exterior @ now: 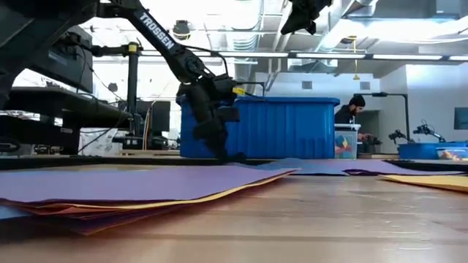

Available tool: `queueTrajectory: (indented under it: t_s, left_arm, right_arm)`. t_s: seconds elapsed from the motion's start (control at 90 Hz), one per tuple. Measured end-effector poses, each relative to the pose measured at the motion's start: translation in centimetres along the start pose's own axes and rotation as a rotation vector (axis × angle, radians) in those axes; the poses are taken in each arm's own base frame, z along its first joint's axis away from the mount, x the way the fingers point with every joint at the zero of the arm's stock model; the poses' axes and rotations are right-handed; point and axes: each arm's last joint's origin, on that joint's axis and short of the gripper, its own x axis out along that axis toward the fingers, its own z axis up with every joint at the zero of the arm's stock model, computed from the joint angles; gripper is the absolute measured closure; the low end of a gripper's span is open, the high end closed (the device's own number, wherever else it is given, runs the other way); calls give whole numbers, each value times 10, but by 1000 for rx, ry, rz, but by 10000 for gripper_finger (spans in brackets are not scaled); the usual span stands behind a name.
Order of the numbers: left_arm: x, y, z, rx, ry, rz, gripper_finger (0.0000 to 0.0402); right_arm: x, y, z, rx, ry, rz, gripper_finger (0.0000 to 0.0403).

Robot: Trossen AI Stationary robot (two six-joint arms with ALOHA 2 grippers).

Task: Organize paper
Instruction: Stack the blue paper on top of the other blue paper

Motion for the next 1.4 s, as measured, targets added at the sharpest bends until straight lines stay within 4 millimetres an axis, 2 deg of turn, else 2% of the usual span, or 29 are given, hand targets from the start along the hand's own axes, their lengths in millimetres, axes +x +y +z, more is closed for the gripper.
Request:
queueTrajectory:
  t_s: [0.233,0.333,0.556,0.711,0.967,1.111,1.4]
  left_arm:
    - [-13,-1,2,-68,105,-40,402]
    - [-21,-2,3,-101,159,-49,402]
    - [-31,9,-3,-158,157,-21,402]
    - [-40,13,-12,-226,201,-35,402]
    - [-71,10,-10,-234,180,-18,402]
    - [-94,4,-5,-234,149,0,402]
    - [-132,-4,2,-178,73,52,402]
  right_arm:
    - [0,0,-1,12,8,2,401]
    - [6,3,-4,13,29,16,401]
    - [38,4,-24,71,112,48,401]
    - [73,4,-57,183,240,72,401]
    - [136,5,-132,374,351,54,401]
    - [147,18,-157,326,439,91,401]
    - [161,68,-206,81,642,285,403]
